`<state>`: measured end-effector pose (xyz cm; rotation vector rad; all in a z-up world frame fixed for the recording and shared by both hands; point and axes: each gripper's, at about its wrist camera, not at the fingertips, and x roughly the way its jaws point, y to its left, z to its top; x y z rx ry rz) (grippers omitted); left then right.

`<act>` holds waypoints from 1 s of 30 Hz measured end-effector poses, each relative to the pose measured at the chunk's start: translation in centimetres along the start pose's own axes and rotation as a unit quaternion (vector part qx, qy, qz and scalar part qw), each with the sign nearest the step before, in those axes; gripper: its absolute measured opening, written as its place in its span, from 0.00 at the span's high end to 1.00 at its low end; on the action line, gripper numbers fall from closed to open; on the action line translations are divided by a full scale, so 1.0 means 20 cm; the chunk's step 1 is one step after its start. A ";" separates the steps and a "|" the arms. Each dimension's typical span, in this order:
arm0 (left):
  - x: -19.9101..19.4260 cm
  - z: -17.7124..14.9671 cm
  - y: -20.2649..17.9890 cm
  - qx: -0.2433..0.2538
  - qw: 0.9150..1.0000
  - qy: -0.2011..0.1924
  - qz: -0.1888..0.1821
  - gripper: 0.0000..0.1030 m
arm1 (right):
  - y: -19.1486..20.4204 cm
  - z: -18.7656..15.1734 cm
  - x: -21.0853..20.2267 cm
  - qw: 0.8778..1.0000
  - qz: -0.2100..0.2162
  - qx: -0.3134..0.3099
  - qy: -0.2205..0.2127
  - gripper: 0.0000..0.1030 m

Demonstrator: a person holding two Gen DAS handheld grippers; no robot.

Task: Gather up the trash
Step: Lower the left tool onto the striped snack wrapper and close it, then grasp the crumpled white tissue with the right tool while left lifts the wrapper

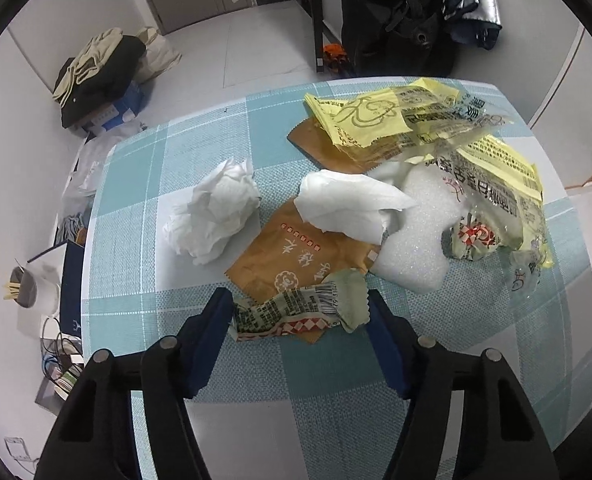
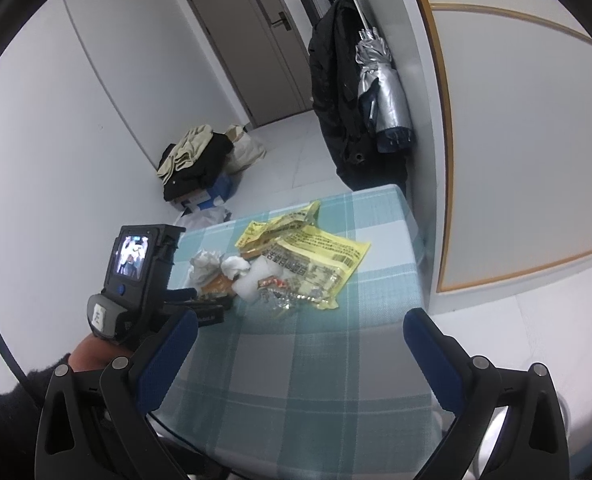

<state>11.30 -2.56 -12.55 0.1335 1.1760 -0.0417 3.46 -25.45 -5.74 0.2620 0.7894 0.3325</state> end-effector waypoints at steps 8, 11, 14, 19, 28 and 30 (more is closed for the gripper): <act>-0.02 0.00 0.01 0.009 0.999 -0.012 -0.029 0.41 | 0.02 -0.01 0.00 1.000 -0.005 -0.003 -0.003 0.00; -0.06 -0.02 0.04 0.002 0.999 -0.020 -0.043 0.41 | 0.03 -0.02 0.01 1.000 -0.008 -0.003 -0.002 0.00; -0.09 -0.01 0.08 -0.008 0.998 -0.034 -0.055 0.41 | 0.05 -0.03 0.01 1.000 -0.014 -0.006 -0.002 0.00; -0.17 -0.02 0.10 -0.010 0.995 -0.062 -0.074 0.41 | 0.09 -0.04 0.03 0.999 -0.028 -0.017 -0.002 0.00; -0.37 -0.09 0.26 -0.022 0.988 -0.124 -0.087 0.41 | 0.22 -0.06 0.07 0.995 -0.063 -0.075 -0.014 0.00; -0.41 -0.10 0.34 -0.039 0.985 -0.141 -0.088 0.41 | 0.27 -0.04 0.08 0.994 -0.053 -0.090 -0.014 0.00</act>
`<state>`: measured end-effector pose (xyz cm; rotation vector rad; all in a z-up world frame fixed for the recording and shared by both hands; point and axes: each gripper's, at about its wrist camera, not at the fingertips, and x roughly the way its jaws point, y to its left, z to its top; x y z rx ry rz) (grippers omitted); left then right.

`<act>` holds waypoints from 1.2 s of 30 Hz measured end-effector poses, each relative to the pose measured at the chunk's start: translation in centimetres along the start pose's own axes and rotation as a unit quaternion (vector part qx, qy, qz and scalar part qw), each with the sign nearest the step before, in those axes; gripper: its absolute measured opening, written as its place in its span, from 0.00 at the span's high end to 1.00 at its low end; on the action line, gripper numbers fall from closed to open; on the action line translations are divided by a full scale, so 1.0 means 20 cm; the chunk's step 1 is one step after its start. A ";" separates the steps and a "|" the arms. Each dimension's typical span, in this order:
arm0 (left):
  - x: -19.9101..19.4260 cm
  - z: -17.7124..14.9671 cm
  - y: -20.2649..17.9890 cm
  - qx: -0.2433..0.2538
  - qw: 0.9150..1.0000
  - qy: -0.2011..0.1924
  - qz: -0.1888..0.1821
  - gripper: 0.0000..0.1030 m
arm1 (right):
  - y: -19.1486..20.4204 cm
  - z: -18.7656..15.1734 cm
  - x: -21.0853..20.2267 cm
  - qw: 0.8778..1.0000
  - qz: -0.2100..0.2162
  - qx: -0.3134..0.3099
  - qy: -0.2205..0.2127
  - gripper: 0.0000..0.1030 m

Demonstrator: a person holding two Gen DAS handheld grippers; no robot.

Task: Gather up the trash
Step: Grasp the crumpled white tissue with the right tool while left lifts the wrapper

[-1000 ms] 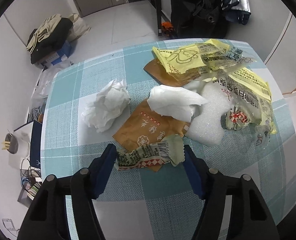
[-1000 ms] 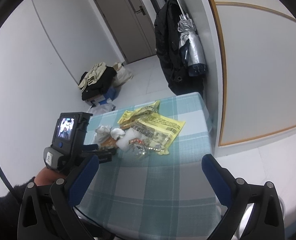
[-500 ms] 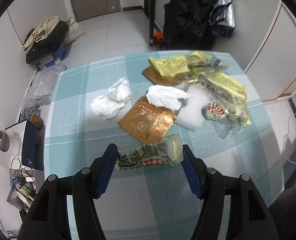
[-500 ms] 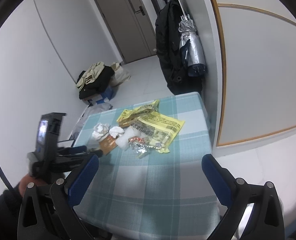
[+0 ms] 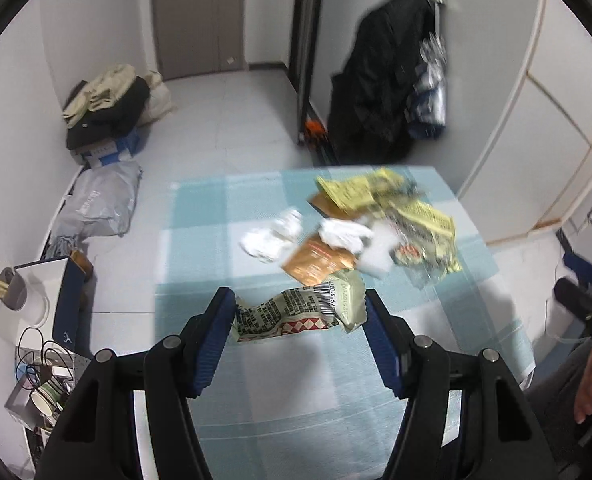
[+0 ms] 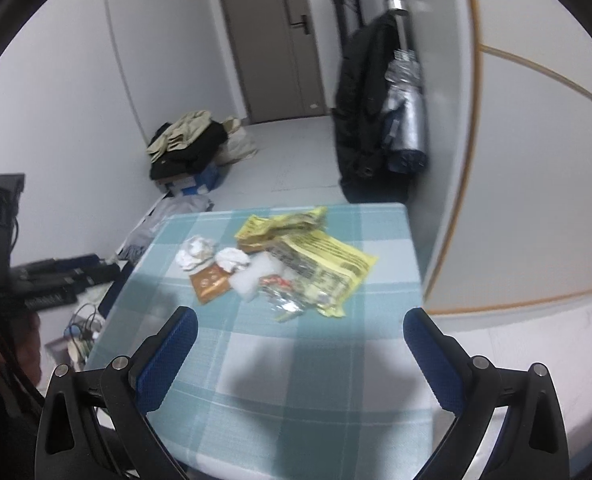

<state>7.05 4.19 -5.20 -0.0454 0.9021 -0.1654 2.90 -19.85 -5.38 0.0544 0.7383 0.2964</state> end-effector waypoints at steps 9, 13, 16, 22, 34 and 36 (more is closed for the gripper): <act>-0.20 0.02 0.28 -0.063 0.994 -0.083 0.022 0.41 | 0.29 0.26 0.10 0.991 0.047 -0.115 -0.044 0.00; -0.21 0.03 0.33 -0.076 0.991 -0.105 0.037 0.41 | 0.44 0.34 0.31 0.987 0.081 -0.140 -0.019 0.00; -0.23 0.03 0.35 -0.078 0.989 -0.117 0.038 0.41 | 0.54 0.37 0.48 0.984 0.101 -0.145 0.013 0.02; -0.23 0.02 0.42 -0.095 0.988 -0.121 0.024 0.41 | 0.69 0.36 0.78 0.978 0.125 -0.151 0.071 0.08; -0.25 0.04 0.51 -0.139 0.983 -0.122 0.000 0.41 | 0.71 0.30 1.18 0.977 0.096 -0.113 0.155 0.45; -0.25 0.04 0.52 -0.146 0.982 -0.121 -0.004 0.41 | 0.70 0.29 1.21 0.976 0.093 -0.112 0.165 0.53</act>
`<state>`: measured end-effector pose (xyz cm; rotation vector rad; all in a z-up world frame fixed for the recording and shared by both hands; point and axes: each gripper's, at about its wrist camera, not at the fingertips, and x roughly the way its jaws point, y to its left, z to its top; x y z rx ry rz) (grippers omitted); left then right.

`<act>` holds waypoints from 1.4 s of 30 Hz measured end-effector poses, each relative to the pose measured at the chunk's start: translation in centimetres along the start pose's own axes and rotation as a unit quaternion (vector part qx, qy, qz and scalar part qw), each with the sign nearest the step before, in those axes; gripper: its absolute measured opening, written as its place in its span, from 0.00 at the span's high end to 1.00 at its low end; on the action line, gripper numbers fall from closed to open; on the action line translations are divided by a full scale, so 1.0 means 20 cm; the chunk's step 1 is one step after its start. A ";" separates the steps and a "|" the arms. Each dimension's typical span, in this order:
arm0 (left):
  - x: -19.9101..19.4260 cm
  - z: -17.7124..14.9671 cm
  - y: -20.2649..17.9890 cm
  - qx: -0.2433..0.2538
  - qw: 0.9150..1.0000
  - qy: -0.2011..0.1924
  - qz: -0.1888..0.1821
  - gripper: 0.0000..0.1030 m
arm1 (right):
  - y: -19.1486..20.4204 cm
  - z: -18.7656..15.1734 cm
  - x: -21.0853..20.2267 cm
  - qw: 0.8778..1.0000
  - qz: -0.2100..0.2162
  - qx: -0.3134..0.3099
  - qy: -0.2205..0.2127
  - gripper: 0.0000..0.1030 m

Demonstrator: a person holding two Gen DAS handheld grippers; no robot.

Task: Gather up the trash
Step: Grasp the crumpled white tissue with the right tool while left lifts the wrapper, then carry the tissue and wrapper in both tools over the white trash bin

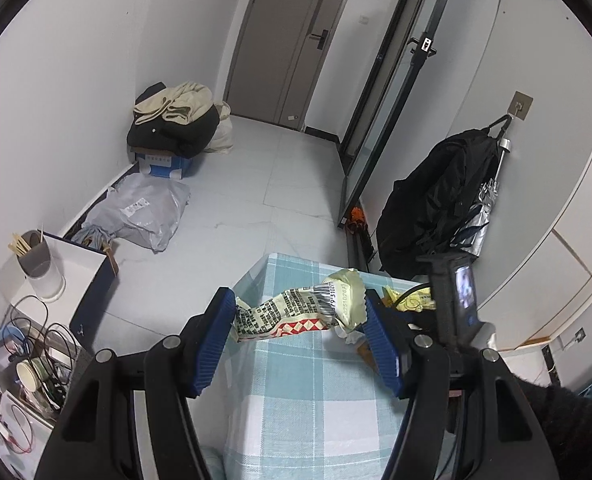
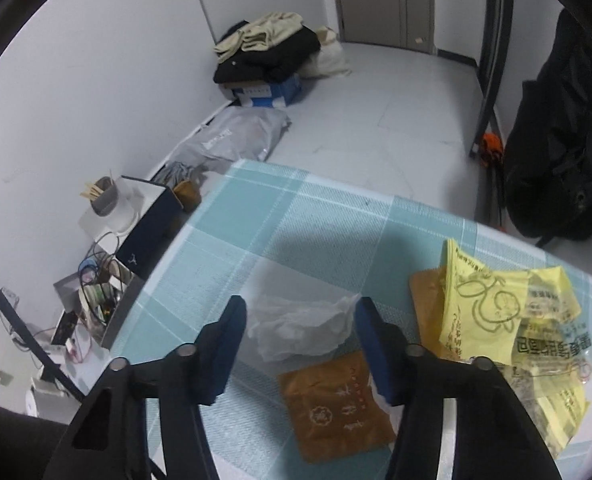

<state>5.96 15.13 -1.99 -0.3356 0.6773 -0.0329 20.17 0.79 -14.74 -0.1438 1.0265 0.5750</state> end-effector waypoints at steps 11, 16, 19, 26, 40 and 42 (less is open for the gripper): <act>0.02 0.01 0.00 -0.017 1.000 0.009 -0.004 0.41 | -0.01 -0.01 0.00 1.000 -0.002 -0.005 0.009 0.83; 0.02 0.02 -0.02 -0.010 1.000 0.005 0.007 0.41 | -0.02 -0.05 -0.11 1.000 0.007 0.005 -0.015 0.84; 0.02 0.02 -0.02 -0.012 1.000 0.005 0.008 0.41 | -0.04 -0.10 -0.20 0.999 0.014 0.012 -0.032 0.84; 0.03 0.00 -0.08 0.002 1.000 0.007 0.008 0.41 | -0.07 -0.31 -0.46 0.996 0.030 0.041 -0.068 0.85; 0.04 -0.13 -0.32 0.084 0.996 0.021 -0.002 0.41 | -0.10 -0.69 -0.90 0.988 0.009 0.096 -0.122 0.85; 0.05 -0.15 -0.36 0.094 0.995 0.026 -0.005 0.41 | -0.10 -0.77 -0.98 0.985 0.006 0.105 -0.133 0.85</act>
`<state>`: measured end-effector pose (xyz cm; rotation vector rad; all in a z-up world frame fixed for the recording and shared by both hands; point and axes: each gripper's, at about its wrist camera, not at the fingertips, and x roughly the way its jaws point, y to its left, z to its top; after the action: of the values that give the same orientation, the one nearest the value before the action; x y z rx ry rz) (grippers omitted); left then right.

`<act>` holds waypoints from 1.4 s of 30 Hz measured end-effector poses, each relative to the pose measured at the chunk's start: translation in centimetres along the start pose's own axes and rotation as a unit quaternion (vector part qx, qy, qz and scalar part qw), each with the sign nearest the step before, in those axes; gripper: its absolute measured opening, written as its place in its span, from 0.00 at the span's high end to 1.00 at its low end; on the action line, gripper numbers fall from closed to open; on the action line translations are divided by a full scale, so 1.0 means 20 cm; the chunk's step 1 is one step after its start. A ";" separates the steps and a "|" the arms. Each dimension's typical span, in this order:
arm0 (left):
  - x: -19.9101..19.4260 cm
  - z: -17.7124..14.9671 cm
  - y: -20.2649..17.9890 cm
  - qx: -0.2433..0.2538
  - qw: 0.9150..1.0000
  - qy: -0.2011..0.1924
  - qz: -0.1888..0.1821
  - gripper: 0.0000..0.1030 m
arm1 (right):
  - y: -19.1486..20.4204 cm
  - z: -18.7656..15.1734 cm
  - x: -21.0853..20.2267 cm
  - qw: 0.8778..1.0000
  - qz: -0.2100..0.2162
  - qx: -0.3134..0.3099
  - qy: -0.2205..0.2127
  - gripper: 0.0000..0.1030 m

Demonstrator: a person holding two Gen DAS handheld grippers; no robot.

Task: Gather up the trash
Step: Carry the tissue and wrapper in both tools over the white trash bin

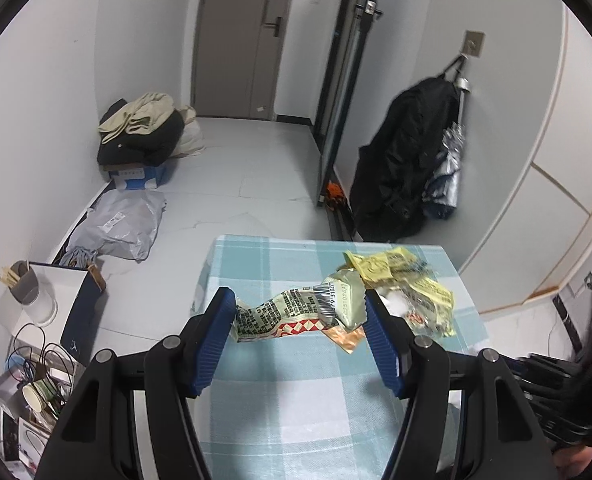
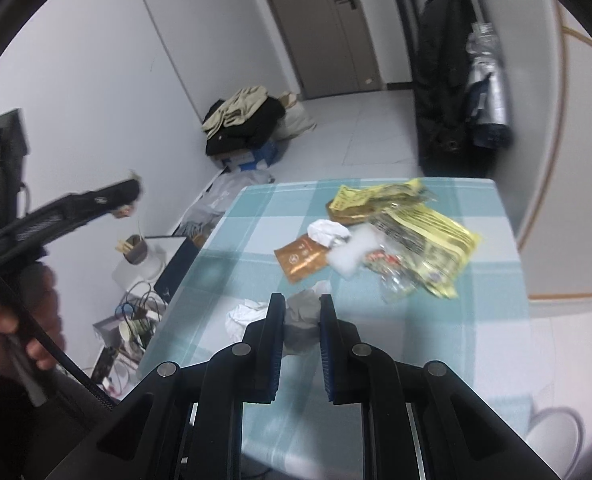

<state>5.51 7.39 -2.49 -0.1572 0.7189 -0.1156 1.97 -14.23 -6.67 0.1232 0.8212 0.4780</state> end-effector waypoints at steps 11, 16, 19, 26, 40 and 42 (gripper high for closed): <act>-0.08 -0.03 -0.22 0.046 0.999 -0.007 -0.026 0.41 | -0.04 -0.05 -0.48 0.996 -0.016 0.016 -0.084 0.85; -0.10 0.01 -0.36 0.062 0.998 -0.015 -0.027 0.41 | -0.09 -0.01 -0.77 0.990 -0.016 0.018 -0.141 0.85; -0.14 0.03 -0.49 0.088 0.995 -0.024 -0.034 0.41 | -0.15 0.00 -0.91 0.986 -0.030 0.021 -0.160 0.85; -0.19 0.05 -0.79 0.114 0.989 -0.032 -0.083 0.41 | -0.40 -0.06 -1.21 0.975 -0.066 0.061 -0.205 0.85; 0.05 -0.09 -1.48 0.182 0.944 0.068 -0.267 0.41 | -1.11 -0.42 -1.40 0.953 -0.178 0.180 -0.165 0.85; 0.12 -0.15 -1.58 0.189 0.933 0.097 -0.292 0.41 | -1.22 -0.49 -1.36 0.952 -0.180 0.201 -0.143 0.85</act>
<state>3.73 -24.35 -0.44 0.0154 0.8157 -0.8437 -12.28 -49.08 -2.02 0.4028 0.6269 -0.0579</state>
